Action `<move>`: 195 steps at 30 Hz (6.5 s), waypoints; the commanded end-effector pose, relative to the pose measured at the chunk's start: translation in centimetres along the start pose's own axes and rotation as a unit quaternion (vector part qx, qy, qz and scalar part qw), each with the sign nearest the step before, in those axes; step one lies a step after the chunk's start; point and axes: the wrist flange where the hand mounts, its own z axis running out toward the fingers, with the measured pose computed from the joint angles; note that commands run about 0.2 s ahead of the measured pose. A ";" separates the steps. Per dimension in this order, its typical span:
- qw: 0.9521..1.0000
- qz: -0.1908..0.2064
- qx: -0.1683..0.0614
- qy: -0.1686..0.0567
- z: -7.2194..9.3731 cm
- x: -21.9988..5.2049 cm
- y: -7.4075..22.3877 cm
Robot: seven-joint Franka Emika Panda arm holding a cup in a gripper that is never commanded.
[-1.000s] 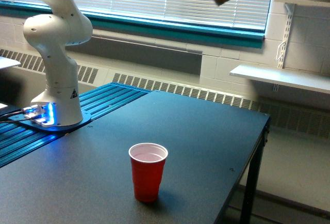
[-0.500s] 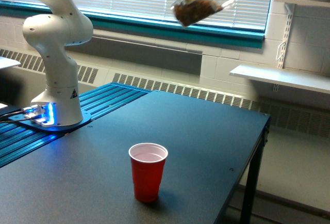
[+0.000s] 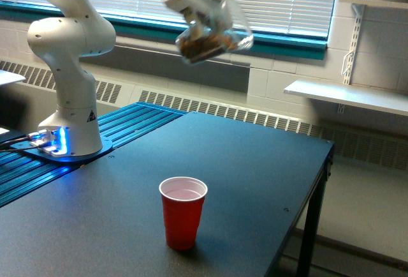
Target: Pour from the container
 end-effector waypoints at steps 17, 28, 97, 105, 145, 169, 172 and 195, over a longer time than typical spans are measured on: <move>0.997 0.027 -0.071 -0.022 4.3 -3.8 5.4; 0.994 0.024 -0.103 -0.035 6.2 -4.9 6.7; 0.957 -0.027 -0.280 -0.076 13.1 -9.0 4.6; 0.953 -0.027 -0.291 -0.079 13.2 -9.2 4.3; 0.935 -0.039 -0.343 -0.078 13.5 -9.5 3.1; 0.924 -0.056 -0.370 -0.079 13.8 -9.3 2.0; 0.922 -0.059 -0.375 -0.078 13.8 -9.3 1.9; 0.907 -0.066 -0.410 -0.075 14.1 -9.1 0.8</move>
